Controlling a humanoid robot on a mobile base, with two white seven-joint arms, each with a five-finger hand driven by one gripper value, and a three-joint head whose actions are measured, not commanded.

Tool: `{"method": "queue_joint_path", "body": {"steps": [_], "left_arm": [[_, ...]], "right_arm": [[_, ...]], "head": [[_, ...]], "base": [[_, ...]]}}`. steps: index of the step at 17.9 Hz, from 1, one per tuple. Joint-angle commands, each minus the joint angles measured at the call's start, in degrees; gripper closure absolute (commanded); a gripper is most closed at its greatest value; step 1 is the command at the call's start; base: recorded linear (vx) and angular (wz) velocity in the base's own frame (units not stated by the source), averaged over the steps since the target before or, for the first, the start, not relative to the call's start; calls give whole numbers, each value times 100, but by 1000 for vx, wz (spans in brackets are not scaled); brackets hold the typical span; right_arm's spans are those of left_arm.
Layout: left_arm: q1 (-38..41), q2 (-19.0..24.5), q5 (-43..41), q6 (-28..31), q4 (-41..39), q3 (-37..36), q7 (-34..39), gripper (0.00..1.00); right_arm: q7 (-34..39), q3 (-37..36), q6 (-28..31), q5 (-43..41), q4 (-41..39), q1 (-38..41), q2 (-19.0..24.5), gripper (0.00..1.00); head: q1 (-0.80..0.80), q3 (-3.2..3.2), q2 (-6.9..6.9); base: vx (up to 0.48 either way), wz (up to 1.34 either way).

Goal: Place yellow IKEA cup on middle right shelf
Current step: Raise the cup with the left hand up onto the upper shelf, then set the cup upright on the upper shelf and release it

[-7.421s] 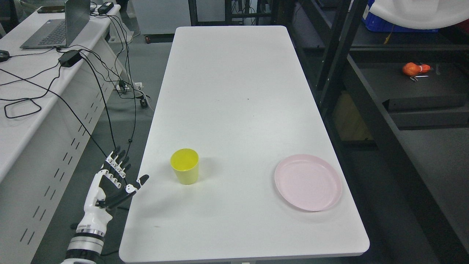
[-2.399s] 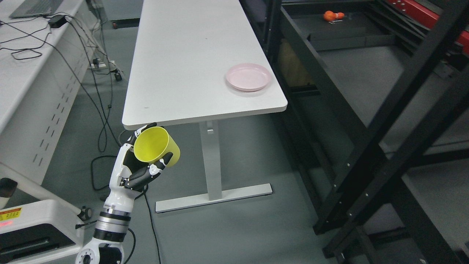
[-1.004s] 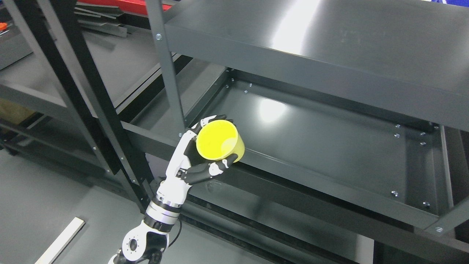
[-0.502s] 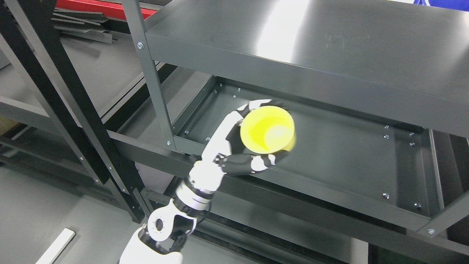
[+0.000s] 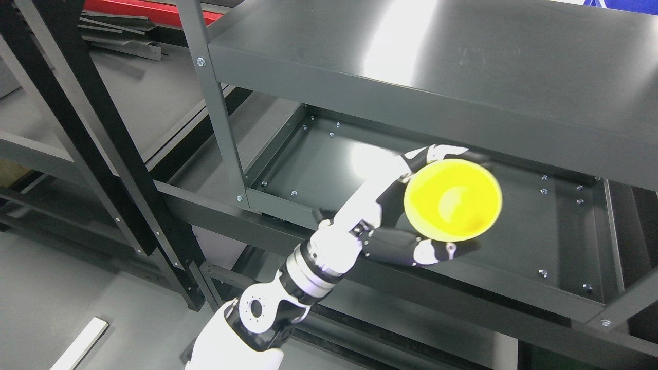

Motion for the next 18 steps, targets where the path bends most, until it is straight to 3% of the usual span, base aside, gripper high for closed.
{"method": "queue_joint_path", "body": {"steps": [1,5,10,13,15,18], "left_arm": [[-1292,100,13,-231,-103,-539,696,98],[-2348,100,30,13,-95,-530,2173,100],[-3656,100,1485,2032,325,-390,4036,100],[-4168,100,2427,3192,1186,-48,4250,100],[-4344,100,2631,3852,1731,85,4251,100],[-4363,100,2999,4494,2041,68,4259,99]], "right_arm": [[1,97,3,-141,0,79,-100,1],[1,97,3,-141,0,79,-100,1],[1,97,3,-141,0,79,-100,1],[1,97,3,-141,0,79,-100,1],[1,97,3,-141,0,79,-100,1],[1,97,3,-141,0,79,-100,1]], "head": [[0,0,0],[0,0,0],[0,0,0],[0,0,-1],[0,0,-1],[0,0,-1]], "base": [[0,0],[-2,7],[-6,11],[7,-19],[14,-36],[14,-35]]}}
